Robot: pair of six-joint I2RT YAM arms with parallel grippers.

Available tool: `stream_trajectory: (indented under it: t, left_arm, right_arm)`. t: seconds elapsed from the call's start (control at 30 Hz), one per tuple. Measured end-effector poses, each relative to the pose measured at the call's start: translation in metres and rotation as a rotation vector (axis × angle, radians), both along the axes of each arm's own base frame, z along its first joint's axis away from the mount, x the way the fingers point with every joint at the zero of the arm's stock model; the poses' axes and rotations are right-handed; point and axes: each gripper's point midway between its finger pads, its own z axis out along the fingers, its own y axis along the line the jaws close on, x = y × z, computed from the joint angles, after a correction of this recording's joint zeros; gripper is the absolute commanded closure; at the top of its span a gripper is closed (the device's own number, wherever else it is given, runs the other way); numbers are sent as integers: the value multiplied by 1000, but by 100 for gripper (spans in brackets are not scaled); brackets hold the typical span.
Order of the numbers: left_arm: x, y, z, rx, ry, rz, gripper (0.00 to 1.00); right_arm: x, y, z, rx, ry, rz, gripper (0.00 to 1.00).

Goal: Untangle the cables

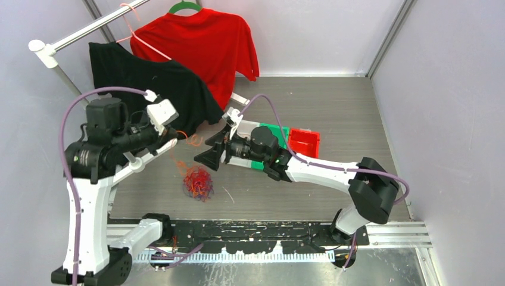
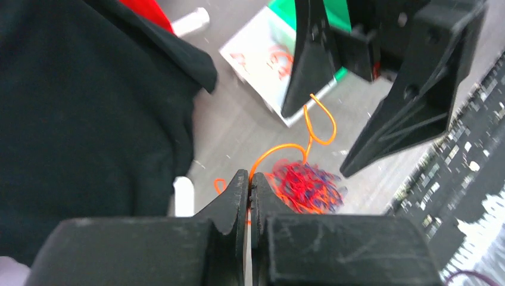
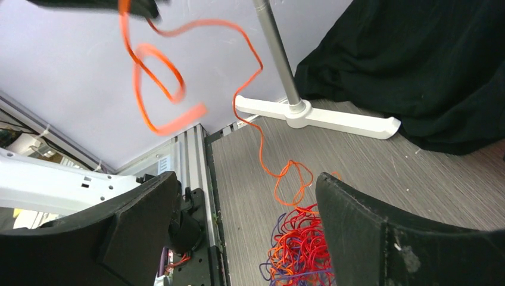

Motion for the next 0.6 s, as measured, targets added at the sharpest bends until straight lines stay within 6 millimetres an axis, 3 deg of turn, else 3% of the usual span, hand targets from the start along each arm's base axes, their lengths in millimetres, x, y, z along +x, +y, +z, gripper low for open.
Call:
stream_trajectory:
  t: [0.27,0.43,0.53,0.6]
  left_arm:
    - [0,-10,65,-124,-280,-4,100]
    - [2,-20,86,-197,-322,-30,100]
    - [0,-24,92,-228,-326,-45,100]
    - [-1,-26,95,-243,-327,-53,100]
  right_arm:
    - [-2,21,-17,-10,-2,27,11]
    - [12,44,-30,-28,-17,-3,15]
    - [21,55,-39,-37,-18,-22,26]
    - [26,60,-44,-43,-16,-35,45]
